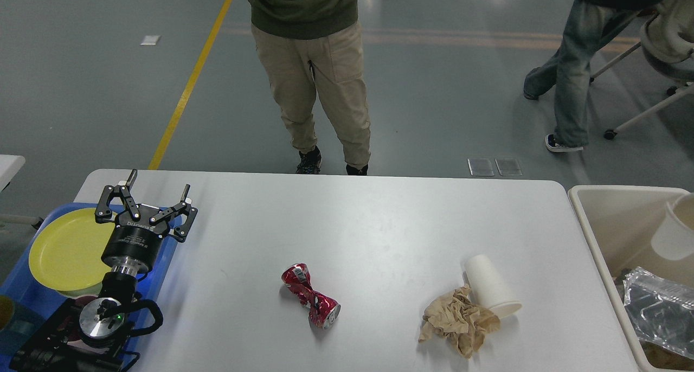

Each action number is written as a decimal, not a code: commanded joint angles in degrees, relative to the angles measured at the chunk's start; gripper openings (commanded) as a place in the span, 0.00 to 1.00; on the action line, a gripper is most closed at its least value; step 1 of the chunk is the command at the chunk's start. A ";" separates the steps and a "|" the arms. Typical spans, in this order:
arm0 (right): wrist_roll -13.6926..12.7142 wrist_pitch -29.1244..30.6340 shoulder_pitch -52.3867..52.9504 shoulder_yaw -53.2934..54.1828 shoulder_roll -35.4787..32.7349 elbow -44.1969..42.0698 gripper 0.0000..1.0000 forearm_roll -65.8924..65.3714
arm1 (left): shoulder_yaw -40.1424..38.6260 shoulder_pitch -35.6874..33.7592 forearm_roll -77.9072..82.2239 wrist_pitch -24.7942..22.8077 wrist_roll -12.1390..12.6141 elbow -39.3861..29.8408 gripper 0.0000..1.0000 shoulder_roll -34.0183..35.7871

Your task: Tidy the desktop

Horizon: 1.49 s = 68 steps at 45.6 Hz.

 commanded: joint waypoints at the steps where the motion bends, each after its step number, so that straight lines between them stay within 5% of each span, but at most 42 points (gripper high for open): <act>1: 0.07 -4.58 -18.03 10.89 -0.01 -10.94 0.00 0.17 | 0.00 -0.03 0.00 -0.01 0.00 0.00 0.96 0.00; 15: 0.60 -10.38 -49.60 26.46 13.25 -36.25 0.00 1.14 | 0.00 -0.03 0.00 -0.01 0.00 0.00 0.96 0.00; 21: 0.17 -18.90 -56.64 28.14 18.71 -41.54 0.00 3.16 | 0.00 -0.03 0.00 -0.01 0.00 0.00 0.96 0.00; 30: -0.36 -25.68 -59.55 28.31 22.49 -43.82 0.00 5.62 | 0.00 0.06 0.00 -0.01 0.00 0.00 0.96 0.00; 61: -0.36 -26.03 -63.77 28.22 26.54 -49.89 0.00 5.97 | 0.00 -0.03 0.00 -0.01 0.00 0.00 0.96 0.00; 62: -0.36 -26.12 -63.77 28.22 26.54 -49.89 0.02 5.97 | 0.00 -0.03 0.00 -0.01 0.00 0.00 0.96 0.00; 68: 0.07 -28.57 -63.77 28.14 26.80 -49.72 0.82 5.97 | 0.00 -0.03 0.00 -0.01 0.00 0.00 0.96 0.00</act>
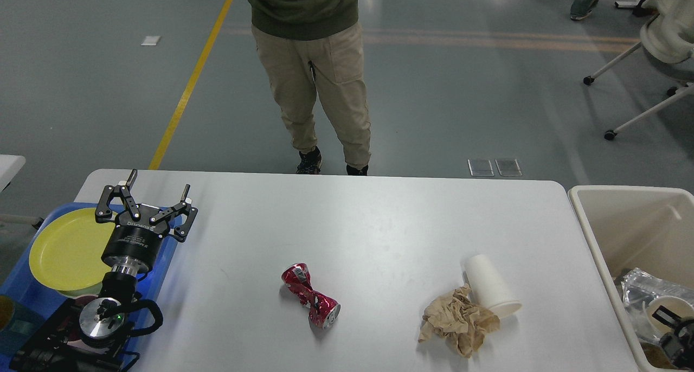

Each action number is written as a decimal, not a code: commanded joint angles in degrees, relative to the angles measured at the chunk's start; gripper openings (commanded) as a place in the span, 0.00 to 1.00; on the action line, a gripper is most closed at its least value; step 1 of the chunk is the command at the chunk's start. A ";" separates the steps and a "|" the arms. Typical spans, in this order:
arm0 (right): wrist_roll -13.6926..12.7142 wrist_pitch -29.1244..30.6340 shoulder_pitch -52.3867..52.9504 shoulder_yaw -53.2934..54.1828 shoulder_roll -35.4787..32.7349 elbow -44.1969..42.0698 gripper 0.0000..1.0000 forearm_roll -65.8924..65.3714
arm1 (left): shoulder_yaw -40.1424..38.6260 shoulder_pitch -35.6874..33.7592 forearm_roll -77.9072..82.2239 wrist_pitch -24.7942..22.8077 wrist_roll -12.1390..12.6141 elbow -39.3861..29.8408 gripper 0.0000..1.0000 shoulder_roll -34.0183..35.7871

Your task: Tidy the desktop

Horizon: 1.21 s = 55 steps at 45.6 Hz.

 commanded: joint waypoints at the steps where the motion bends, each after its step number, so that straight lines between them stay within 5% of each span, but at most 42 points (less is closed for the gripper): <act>1: 0.47 -2.36 0.00 -0.04 0.52 0.21 0.89 -0.01 | 0.00 -0.04 0.00 -0.05 0.00 0.00 0.96 0.00; 21: -0.14 -1.41 1.49 -1.00 -0.18 1.35 1.00 -0.62 | 0.00 -0.04 0.00 0.04 0.00 0.00 0.96 0.00; 31: -0.14 3.60 8.96 -3.64 -7.47 10.30 1.00 -0.97 | 0.00 -0.04 0.00 0.04 0.00 0.00 0.96 0.00; 44: -0.23 11.24 35.40 -11.98 -16.53 33.94 1.00 -6.51 | 0.00 -0.04 0.00 -0.05 0.00 0.00 0.96 0.00; 55: -0.23 23.63 60.54 -23.85 -15.65 48.89 1.00 -8.01 | 0.00 -0.04 0.00 0.04 0.00 0.00 0.96 0.00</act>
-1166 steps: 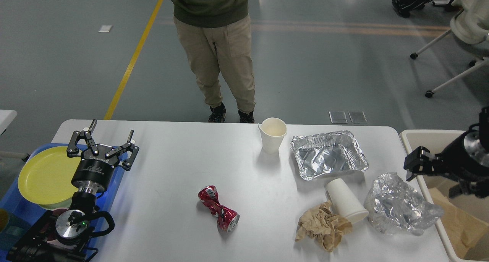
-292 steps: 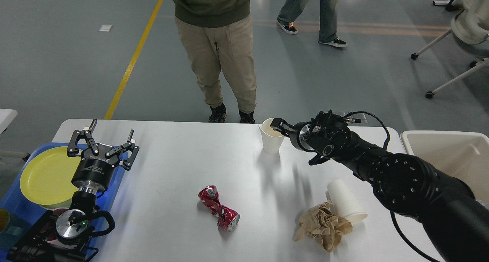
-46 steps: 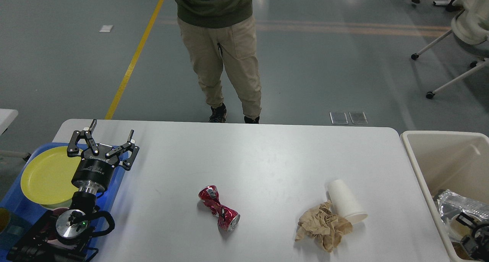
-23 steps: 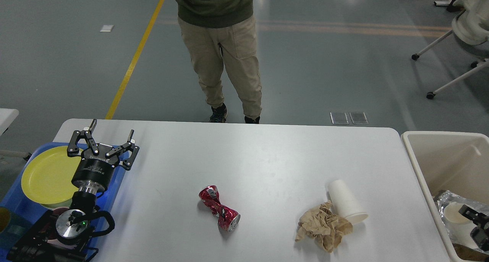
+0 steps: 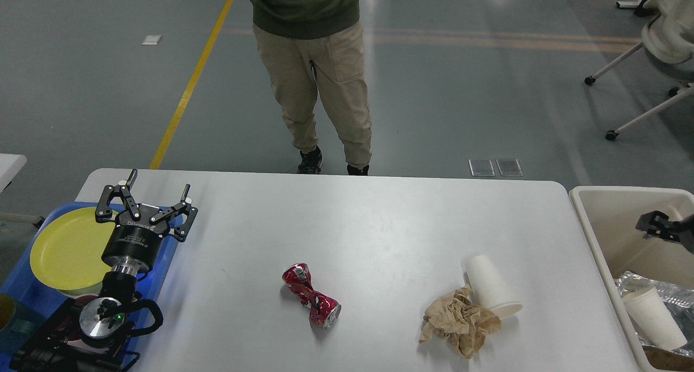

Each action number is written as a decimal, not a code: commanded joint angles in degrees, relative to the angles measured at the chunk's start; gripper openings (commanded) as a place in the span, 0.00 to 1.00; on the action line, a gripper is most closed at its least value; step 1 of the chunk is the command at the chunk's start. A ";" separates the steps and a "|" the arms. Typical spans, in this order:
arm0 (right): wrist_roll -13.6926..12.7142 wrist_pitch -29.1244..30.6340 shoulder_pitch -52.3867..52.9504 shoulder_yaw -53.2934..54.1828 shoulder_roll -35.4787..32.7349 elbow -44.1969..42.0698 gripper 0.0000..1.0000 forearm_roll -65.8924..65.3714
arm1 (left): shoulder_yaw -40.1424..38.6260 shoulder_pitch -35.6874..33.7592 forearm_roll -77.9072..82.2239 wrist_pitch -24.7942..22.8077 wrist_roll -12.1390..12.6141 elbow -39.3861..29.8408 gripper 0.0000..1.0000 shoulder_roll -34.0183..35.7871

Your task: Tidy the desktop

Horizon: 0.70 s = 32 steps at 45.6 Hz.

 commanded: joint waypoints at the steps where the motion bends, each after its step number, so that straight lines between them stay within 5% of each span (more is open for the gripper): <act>1: -0.03 8.34 12.56 -4.29 1.34 7.15 1.00 -0.06 | 0.00 0.00 0.00 -0.05 0.00 0.00 0.96 0.00; 14: -0.03 33.48 39.11 -10.88 12.50 20.33 1.00 0.30 | 0.00 0.00 0.00 -0.05 0.00 0.00 0.96 0.00; 32: 0.06 34.73 66.18 -9.92 12.33 48.63 1.00 0.65 | 0.00 0.00 0.00 0.04 0.00 0.00 0.96 0.00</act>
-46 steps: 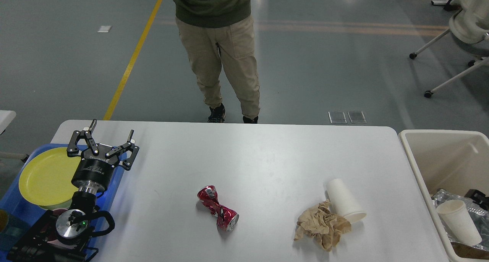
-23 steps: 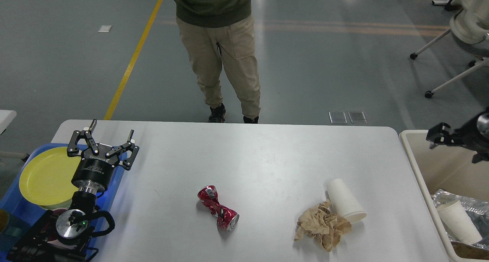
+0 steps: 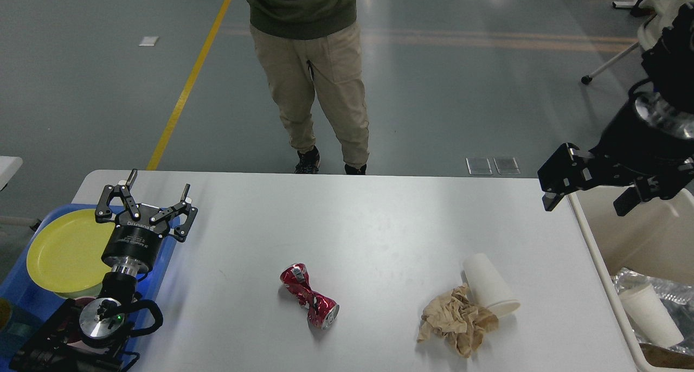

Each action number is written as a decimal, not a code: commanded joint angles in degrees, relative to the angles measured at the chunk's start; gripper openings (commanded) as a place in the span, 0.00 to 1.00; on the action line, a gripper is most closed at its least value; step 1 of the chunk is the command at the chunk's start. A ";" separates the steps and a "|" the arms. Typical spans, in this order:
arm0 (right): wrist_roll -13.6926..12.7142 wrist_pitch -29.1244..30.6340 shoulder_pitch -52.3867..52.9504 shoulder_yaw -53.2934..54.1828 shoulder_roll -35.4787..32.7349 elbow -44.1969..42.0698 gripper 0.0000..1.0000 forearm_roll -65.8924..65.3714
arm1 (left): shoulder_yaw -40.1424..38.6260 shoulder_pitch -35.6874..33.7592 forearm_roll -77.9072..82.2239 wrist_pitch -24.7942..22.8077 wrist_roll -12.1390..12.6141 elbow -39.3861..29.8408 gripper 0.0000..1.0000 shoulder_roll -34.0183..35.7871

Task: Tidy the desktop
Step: 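Raise the right gripper up out of the bin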

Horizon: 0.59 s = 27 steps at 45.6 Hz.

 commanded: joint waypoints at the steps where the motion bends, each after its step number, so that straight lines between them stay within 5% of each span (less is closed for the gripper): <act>1: 0.11 -0.87 8.63 0.74 -0.15 9.00 1.00 0.27 | 0.00 -0.01 0.00 0.06 0.00 0.00 0.96 0.00; 19: 0.20 -5.44 10.84 0.92 2.05 12.09 1.00 2.03 | 0.00 -0.01 0.00 0.06 0.00 0.00 0.96 0.00; 27: 0.20 -13.25 5.92 1.27 3.01 11.21 1.00 1.85 | 0.00 -0.01 0.00 0.06 0.00 0.00 0.96 0.00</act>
